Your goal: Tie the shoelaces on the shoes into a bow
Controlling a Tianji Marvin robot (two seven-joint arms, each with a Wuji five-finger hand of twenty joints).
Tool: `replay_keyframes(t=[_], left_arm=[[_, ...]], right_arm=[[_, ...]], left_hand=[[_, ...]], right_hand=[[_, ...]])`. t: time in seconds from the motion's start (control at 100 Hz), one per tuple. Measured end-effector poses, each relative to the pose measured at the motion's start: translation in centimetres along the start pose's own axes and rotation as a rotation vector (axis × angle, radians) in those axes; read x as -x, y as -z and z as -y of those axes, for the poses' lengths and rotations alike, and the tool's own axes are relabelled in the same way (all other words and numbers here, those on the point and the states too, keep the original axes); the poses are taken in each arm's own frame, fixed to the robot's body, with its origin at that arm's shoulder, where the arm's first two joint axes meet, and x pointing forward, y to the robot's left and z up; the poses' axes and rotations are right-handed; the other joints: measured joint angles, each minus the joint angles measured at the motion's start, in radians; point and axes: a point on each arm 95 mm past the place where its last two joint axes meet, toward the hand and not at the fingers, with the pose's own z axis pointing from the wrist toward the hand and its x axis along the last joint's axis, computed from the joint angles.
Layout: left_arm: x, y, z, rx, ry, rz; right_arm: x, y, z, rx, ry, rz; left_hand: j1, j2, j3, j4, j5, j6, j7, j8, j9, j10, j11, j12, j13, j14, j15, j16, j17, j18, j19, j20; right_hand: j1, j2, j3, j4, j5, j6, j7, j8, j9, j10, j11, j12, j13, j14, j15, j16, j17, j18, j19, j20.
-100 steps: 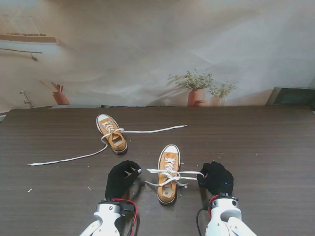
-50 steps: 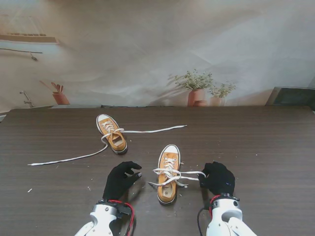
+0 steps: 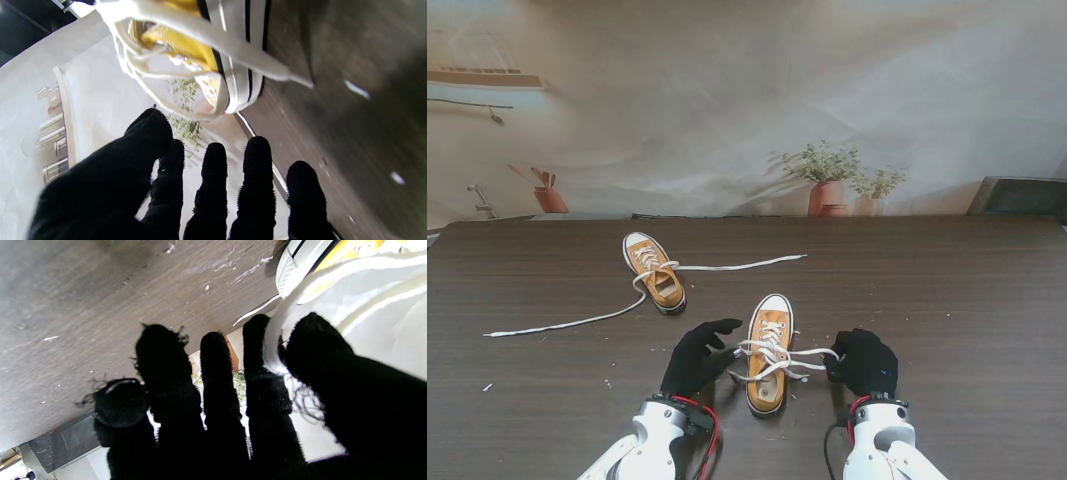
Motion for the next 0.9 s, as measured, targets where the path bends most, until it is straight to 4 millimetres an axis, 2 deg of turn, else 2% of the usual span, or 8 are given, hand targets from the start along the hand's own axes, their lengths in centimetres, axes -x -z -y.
replay_keyframes(t=[0.07,0.23,0.28,0.32,0.54,0.74,0.8,0.9], left_arm=[[-0.1,-0.4,-0.4,0.022,0.003,0.001],[-0.2,-0.8,-1.1,0.039,-0.002,0.012],[-0.2,-0.8,-1.3,0.032,-0.002,0.017],[-0.2,-0.9,-1.4,0.022,-0.002,0.02],[-0.3,-1.2,-2.1,-0.008,0.008,0.031],[-0.4,-1.6,-2.5,-0.028,0.02,0.035],[-0.5,-1.7,-2.6,-0.034,0.021,0.035],[-0.5,-1.7,-2.7,-0.041,0.024,0.04]], right_arm=[[0.0,0.0,0.0,-0.001,-0.002,-0.001],[-0.1,0.0,0.0,-0.001,-0.006,-0.003],[-0.1,0.0,0.0,0.0,-0.008,-0.004],[-0.1,0.0,0.0,0.0,-0.009,-0.005],[-0.2,0.0,-0.1,0.002,-0.014,-0.009],[-0.5,-0.1,0.1,-0.004,-0.019,-0.016],[-0.5,-0.1,0.1,-0.005,-0.019,-0.017],[-0.6,0.0,0.1,-0.006,-0.019,-0.017]], left_hand=[[0.0,0.0,0.012,0.0,0.007,0.0,0.0,0.0,0.013,0.0,0.005,-0.013,0.0,0.0,0.0,0.0,0.008,0.0,0.0,0.0],[0.023,0.003,0.022,0.0,0.089,0.0,0.02,0.0,0.084,0.0,-0.015,-0.028,0.049,0.007,0.002,0.0,0.057,0.0,0.008,0.0],[0.055,0.005,-0.019,-0.018,0.126,0.0,0.043,0.0,0.107,0.0,-0.008,-0.029,0.054,0.008,0.013,0.0,0.07,0.0,0.011,0.0],[0.076,0.005,-0.053,-0.018,0.135,0.0,0.065,0.0,0.119,0.0,0.01,-0.027,0.062,0.009,0.02,0.0,0.074,0.0,0.012,0.0],[0.153,0.005,-0.154,-0.018,0.162,0.001,0.234,0.0,0.211,0.0,0.015,0.138,0.111,0.013,0.055,0.0,0.112,0.001,0.025,0.0],[0.14,0.005,-0.154,-0.018,0.197,0.001,0.453,0.0,0.32,0.001,0.047,0.201,0.173,0.02,0.104,0.0,0.171,0.012,0.051,0.0],[0.14,0.004,-0.154,-0.018,0.197,0.001,0.488,0.0,0.337,0.001,0.062,0.203,0.172,0.02,0.109,0.0,0.179,0.012,0.053,-0.002],[0.102,-0.002,-0.099,-0.029,0.233,0.001,0.517,0.0,0.376,0.004,0.102,0.203,0.207,0.023,0.123,0.0,0.192,0.021,0.062,-0.01]], right_hand=[[0.0,0.0,0.0,0.0,0.0,0.0,0.0,0.0,0.0,0.0,0.0,0.0,0.0,0.0,0.0,0.0,0.0,0.0,0.0,-0.006],[0.0,0.0,0.0,0.0,0.0,0.0,0.0,0.0,0.0,0.0,0.0,0.0,0.0,0.0,0.0,0.0,0.0,0.0,0.0,-0.008],[0.0,0.0,0.0,0.0,0.0,0.0,0.0,0.009,0.0,0.0,0.0,0.0,0.0,0.0,0.0,0.0,0.0,0.0,0.0,-0.009],[0.0,0.0,0.0,0.0,0.0,0.0,0.0,0.01,0.0,0.0,0.0,0.0,0.0,0.0,0.0,0.0,0.0,0.0,0.0,-0.009],[0.0,0.0,0.0,0.0,0.0,0.0,0.0,0.011,0.0,0.002,0.0,0.0,0.0,0.0,0.0,0.0,0.0,0.0,0.002,-0.01],[0.0,0.0,0.0,0.0,0.0,0.0,0.0,0.011,0.0,0.003,0.0,0.0,0.0,0.0,0.0,0.0,0.001,0.0,0.006,-0.01],[0.0,0.0,0.0,0.019,0.0,0.0,0.0,0.011,0.0,0.003,0.0,0.0,0.0,0.0,0.0,0.0,0.001,0.0,0.008,-0.01],[0.0,0.0,0.0,0.019,0.0,0.0,0.0,0.011,0.0,0.004,0.0,0.0,0.0,0.0,0.0,0.0,0.001,0.0,0.008,-0.01]])
